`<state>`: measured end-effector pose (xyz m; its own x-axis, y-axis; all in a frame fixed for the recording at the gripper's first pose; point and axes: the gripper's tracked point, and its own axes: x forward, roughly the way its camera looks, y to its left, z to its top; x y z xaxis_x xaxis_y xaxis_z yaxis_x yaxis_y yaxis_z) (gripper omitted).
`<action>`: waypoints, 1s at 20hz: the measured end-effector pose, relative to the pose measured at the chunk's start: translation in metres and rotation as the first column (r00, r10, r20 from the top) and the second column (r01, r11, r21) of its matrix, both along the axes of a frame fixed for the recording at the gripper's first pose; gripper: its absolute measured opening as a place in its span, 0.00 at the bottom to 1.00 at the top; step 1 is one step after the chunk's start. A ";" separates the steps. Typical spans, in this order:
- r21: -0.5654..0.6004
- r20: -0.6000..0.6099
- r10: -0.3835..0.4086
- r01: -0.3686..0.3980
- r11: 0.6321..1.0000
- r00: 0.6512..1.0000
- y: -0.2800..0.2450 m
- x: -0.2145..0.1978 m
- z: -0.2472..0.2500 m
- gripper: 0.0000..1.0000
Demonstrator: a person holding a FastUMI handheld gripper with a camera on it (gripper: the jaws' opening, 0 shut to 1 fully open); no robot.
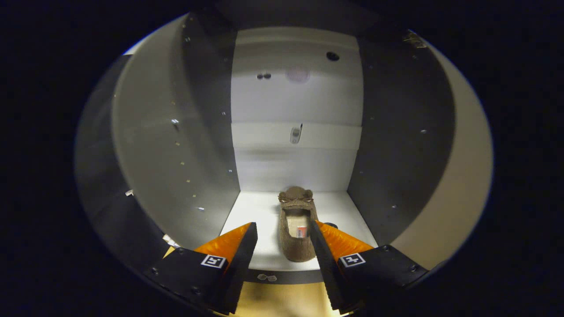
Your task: Open the shoe cabinet door, grab the shoes and put them into the shoe cabinet, then close the shoe cabinet door.
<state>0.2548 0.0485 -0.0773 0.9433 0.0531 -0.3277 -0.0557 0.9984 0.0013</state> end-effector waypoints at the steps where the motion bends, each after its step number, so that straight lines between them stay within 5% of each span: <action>1: 0.010 0.028 0.007 -0.007 1.000 1.000 0.000 -0.017 0.009 0.79; 4: 0.032 0.104 0.012 -0.016 0.999 0.995 -0.005 -0.064 0.032 0.83; 6: 0.052 0.160 0.014 -0.022 0.998 0.987 -0.013 -0.094 0.047 1.00; 20: 0.053 0.288 0.142 -0.164 0.985 0.947 -0.089 -0.308 0.081 0.99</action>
